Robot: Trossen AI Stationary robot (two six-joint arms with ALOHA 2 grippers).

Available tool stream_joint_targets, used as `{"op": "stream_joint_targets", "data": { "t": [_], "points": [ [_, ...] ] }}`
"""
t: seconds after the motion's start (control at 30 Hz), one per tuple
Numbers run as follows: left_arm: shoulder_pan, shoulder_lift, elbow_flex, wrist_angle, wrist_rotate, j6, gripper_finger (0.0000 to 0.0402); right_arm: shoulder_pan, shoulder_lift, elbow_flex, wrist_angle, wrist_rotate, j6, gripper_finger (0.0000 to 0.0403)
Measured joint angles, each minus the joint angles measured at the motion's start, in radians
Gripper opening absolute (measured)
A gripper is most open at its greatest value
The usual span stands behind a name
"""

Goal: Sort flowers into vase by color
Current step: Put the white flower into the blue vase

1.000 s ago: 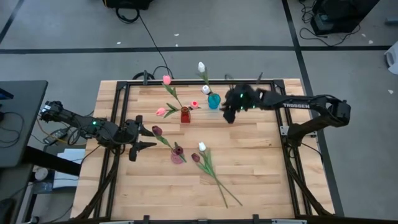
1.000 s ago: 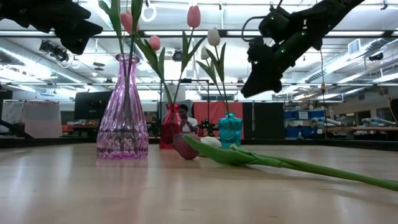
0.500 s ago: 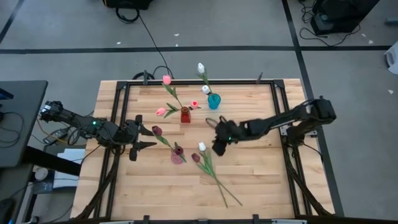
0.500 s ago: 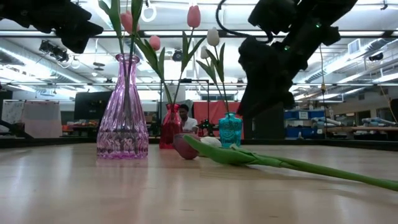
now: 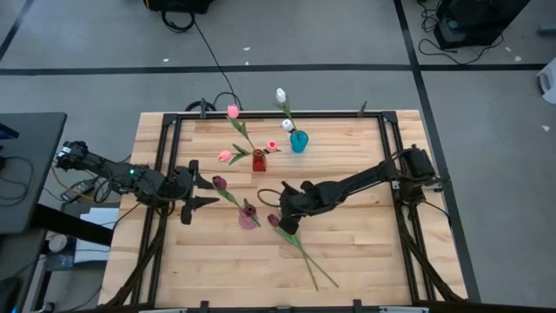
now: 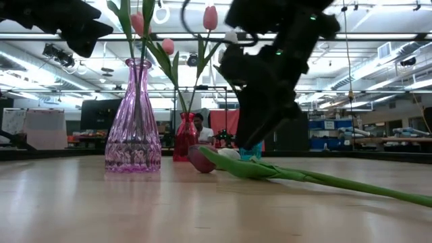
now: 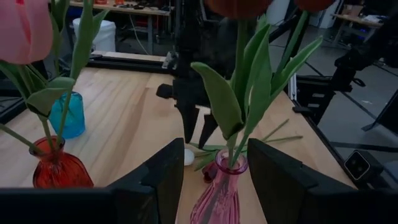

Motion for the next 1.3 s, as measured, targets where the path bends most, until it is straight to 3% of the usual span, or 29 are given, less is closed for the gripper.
{"op": "stream_joint_targets", "data": {
  "t": [0.27,0.9,1.2,1.3],
  "points": [
    [0.000,0.000,0.000,-0.009,-0.010,-0.027,0.0181,0.024,0.085,0.159,-0.150,-0.004,-0.002,0.0142],
    [0.000,0.000,-0.010,-0.027,-0.014,-0.045,0.0181,0.058,0.084,0.150,-0.171,-0.057,0.044,0.0118],
    [0.000,0.000,-0.011,-0.032,-0.015,-0.051,0.0181,0.104,0.076,0.150,-0.214,-0.338,0.125,0.0122],
    [0.000,0.000,-0.011,-0.029,-0.018,-0.051,0.0181,0.111,0.085,0.150,-0.204,-0.349,0.147,0.0122]
  ]
}}
